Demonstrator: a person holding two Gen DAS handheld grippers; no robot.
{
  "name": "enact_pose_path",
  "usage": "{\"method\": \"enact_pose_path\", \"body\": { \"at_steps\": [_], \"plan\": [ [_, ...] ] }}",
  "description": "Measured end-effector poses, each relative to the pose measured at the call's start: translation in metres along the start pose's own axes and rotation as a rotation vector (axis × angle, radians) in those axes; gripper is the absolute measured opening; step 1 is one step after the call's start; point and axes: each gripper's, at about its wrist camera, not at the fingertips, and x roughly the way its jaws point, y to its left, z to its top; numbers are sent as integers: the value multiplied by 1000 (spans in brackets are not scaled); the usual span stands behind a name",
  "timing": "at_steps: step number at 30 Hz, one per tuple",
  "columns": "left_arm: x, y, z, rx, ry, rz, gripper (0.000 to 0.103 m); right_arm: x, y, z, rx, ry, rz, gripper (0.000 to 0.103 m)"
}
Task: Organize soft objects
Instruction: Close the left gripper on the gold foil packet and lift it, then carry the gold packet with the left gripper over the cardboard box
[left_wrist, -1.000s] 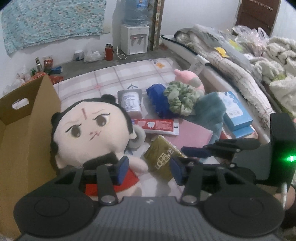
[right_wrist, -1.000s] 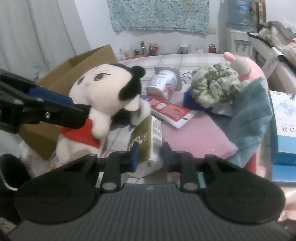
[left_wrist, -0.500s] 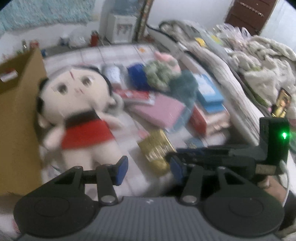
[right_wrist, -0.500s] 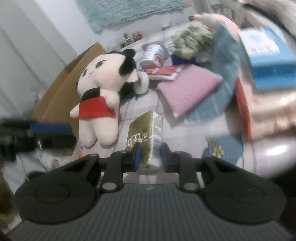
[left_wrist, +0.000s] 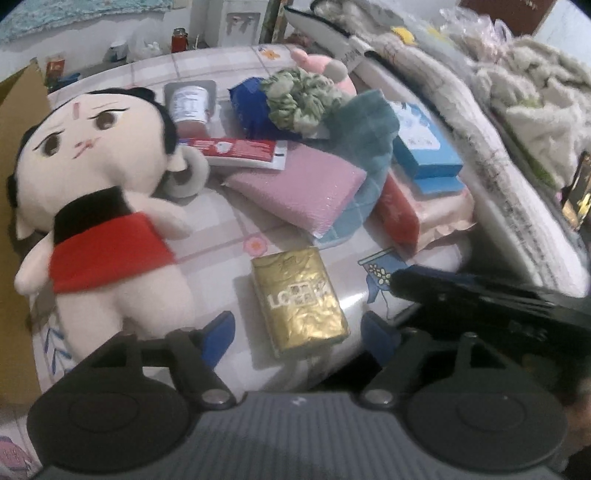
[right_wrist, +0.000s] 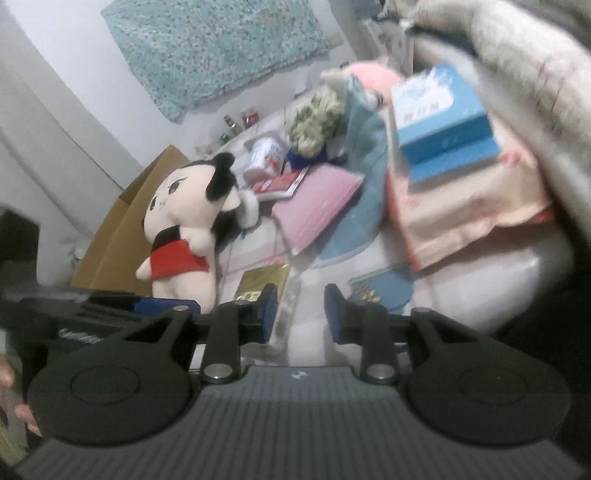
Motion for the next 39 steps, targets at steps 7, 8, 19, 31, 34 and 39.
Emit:
{"method": "enact_pose_path", "body": {
  "at_steps": [7, 8, 19, 31, 34, 39],
  "plan": [
    [41, -27, 2, 72, 73, 115, 73, -14, -3, 4, -91, -44, -51, 34],
    [46, -29, 2, 77, 85, 129, 70, -15, -4, 4, -95, -46, -55, 34],
    [52, -30, -1, 68, 72, 168, 59, -21, -1, 6, -171, -74, -105, 34],
    [-44, -20, 2, 34, -152, 77, 58, -20, 36, 63, -401, -211, -100, 57],
    [-71, -8, 9, -3, -230, 87, 58, -1, 41, 91, -450, -223, -73, 64],
    [-102, 22, 18, -77, -325, 134, 58, 58, 45, 127, -508, -145, -95, 64]
  ]
}}
